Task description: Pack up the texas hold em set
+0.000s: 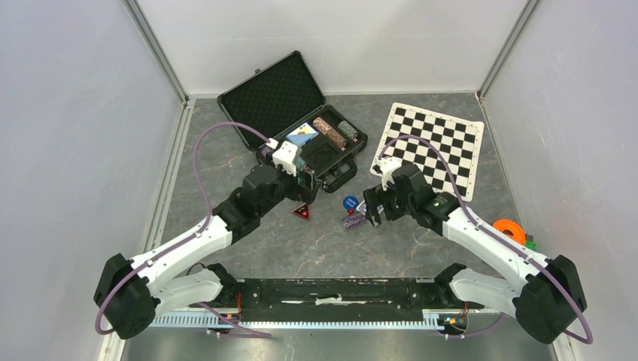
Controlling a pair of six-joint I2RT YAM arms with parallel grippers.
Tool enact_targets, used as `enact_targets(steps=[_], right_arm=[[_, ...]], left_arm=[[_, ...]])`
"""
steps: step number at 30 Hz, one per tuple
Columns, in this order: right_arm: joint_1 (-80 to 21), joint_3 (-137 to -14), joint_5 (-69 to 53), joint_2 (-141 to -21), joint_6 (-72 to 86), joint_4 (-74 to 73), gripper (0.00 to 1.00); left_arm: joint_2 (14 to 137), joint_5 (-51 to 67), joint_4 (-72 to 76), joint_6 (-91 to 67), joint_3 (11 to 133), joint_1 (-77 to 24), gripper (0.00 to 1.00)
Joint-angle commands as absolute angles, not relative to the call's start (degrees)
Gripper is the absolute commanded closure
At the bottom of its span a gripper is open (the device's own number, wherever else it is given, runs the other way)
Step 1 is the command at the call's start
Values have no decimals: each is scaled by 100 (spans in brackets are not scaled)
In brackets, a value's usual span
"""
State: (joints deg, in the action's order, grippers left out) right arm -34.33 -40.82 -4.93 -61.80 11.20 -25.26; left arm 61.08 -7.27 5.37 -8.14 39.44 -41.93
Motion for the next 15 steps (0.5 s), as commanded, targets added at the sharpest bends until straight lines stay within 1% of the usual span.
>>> enact_targets(steps=[1,4,7,11,15], right_arm=[[-3437,-3942,514,-6016,1463,-2322,2],[-3437,-3877,1027,-5824,1716,-2349,2],[-3428,-3793,1819,-5600,2077,-2551,2],[-3372,-3449,2379,-5116,2437,-2548,2],[-3316,-3211,2496,-4777,2555,-2555,2]], left_arm=[[5838,-118,332,-2035,3725,-4168,0],[5988,748,614,-2490,3656,-4007,0],[6407,1540,671,-2101,3855,-4045,1],[7129,1144,-286,-1824,4488,-4398,4],[7539,973,-492,-1477,4800,-4810,9]])
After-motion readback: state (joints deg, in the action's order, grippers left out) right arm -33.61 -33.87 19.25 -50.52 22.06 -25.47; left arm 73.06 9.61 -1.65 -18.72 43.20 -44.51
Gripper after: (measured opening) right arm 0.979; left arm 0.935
